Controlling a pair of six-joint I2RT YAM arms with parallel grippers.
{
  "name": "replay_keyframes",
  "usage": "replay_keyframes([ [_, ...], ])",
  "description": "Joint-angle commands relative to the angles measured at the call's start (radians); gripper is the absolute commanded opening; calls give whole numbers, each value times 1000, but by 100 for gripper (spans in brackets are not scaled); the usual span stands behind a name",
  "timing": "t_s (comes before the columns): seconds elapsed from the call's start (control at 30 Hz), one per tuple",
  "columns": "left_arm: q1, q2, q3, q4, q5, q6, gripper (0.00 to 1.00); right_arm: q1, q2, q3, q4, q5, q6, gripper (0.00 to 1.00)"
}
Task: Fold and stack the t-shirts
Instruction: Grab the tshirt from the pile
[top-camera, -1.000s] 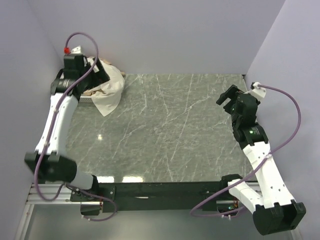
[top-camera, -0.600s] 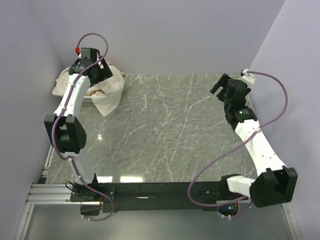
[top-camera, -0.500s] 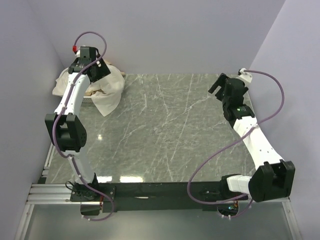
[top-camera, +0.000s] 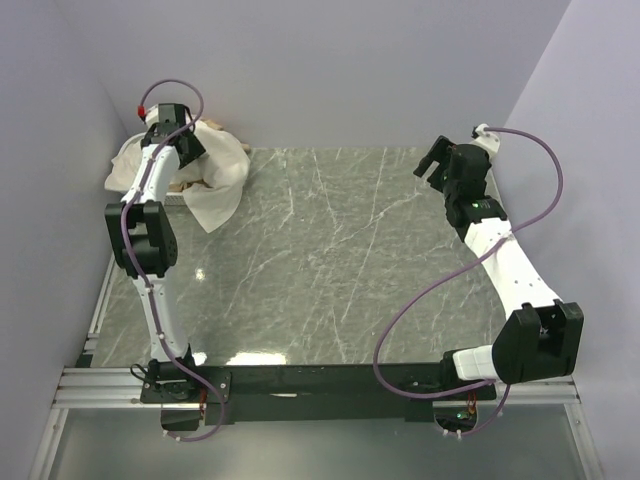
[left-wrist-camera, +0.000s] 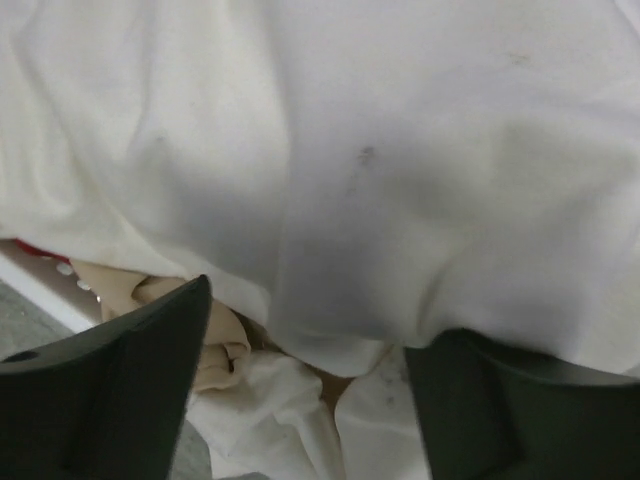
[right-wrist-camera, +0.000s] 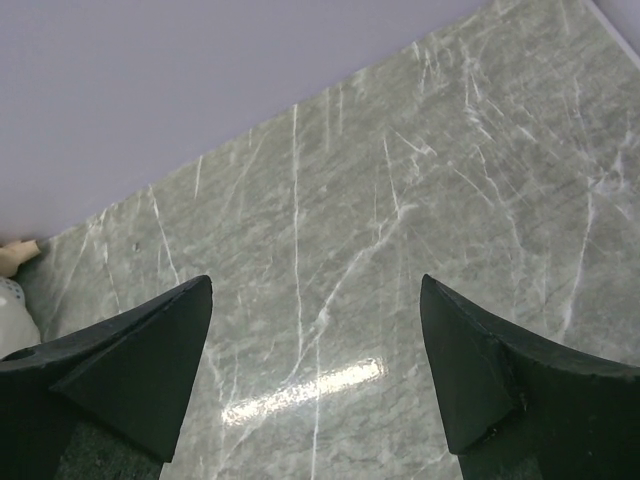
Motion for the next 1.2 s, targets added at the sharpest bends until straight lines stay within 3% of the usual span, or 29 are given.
replay_keyframes([
  [0.0,-8,-11,46,79,34,47,77,-6,-2,41,15,-21,10,90],
  [0.03,-7,-15,43,82,43,51,60,-6,-5,36,15,-20,13,89],
  [0.07,-8,-22,40,84,52,54,51,-4,-9,35,9,-20,14,89],
  [0.13,-8,-54,20,93,62,58,38,-6,-16,27,9,-26,18,88],
  [0.23,-8,-129,-14,114,63,63,9,-4,-31,24,5,-33,25,87],
  [0.3,-8,-199,-36,128,71,64,0,-4,-43,22,3,-38,24,86],
  [0.47,-8,-357,-112,185,155,16,0,-4,-69,15,-11,-43,22,85],
  [0.7,-22,-623,-303,366,387,-198,0,-6,-141,-2,-51,-55,18,84],
  [1.0,-230,-649,-89,404,569,-179,0,-4,-262,-79,-95,-29,36,84],
  [1.17,-310,-674,-90,608,632,-280,0,-4,-335,-114,-132,-12,34,84],
])
